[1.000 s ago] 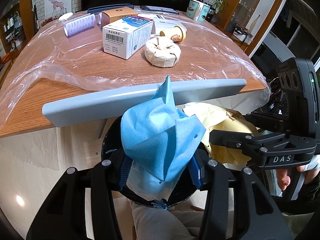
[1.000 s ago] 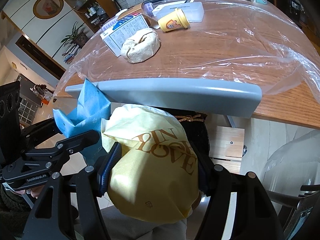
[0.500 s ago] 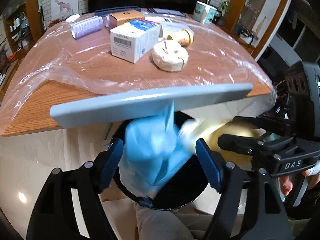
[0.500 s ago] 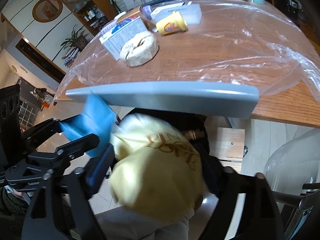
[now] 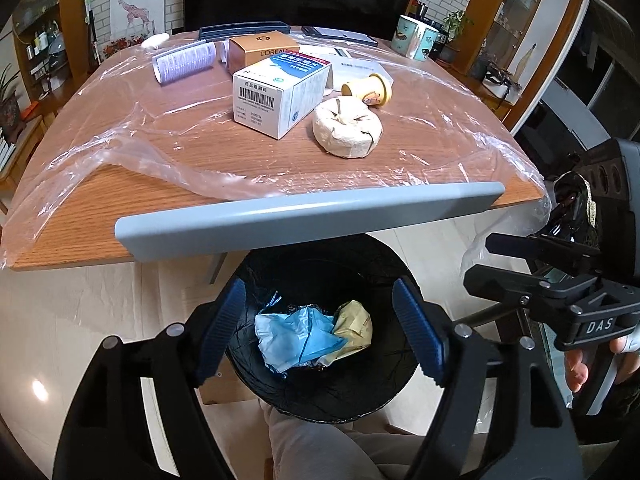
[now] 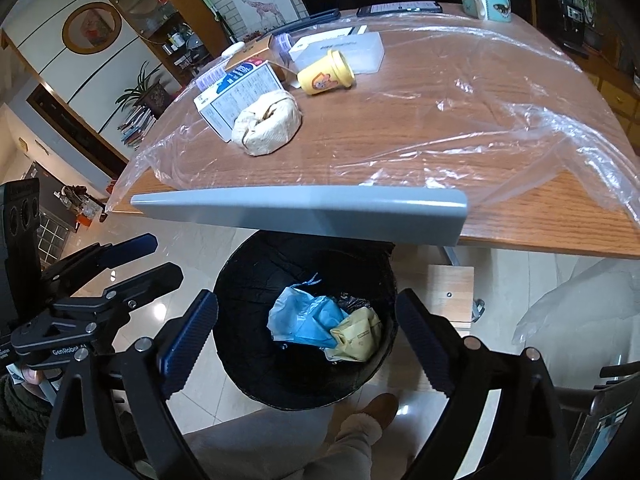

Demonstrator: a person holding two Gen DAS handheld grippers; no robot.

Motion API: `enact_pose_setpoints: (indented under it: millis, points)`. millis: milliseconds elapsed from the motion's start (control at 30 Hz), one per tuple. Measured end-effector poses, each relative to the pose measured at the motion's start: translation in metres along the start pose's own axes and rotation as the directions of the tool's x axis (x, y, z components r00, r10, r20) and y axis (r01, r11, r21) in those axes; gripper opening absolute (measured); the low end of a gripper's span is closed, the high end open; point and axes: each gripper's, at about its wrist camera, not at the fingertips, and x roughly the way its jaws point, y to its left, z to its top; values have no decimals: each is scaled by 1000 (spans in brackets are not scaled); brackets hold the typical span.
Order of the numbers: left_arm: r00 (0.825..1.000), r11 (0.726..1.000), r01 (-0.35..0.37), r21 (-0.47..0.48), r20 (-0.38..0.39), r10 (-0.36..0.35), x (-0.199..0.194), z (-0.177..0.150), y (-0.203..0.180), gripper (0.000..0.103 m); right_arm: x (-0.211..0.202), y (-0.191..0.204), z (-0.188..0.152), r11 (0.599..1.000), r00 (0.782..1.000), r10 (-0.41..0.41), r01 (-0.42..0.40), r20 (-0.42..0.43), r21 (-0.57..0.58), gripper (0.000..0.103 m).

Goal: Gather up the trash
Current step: 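Open the left tool over the bin while the right tool releases the yellow bag, then move both tools back over the table toward the remaining items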

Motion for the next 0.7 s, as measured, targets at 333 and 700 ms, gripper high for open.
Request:
enact_pose_setpoints:
  millis: [333, 700]
  points:
    - [998, 1000, -13, -5, 59, 13, -22, 10, -2, 91, -33, 9, 8, 997, 995, -35, 41, 88, -61, 96]
    - [981, 998, -63, -6, 184, 63, -42, 61, 14, 94, -32, 36, 43, 968, 979, -98, 136, 180, -213, 99]
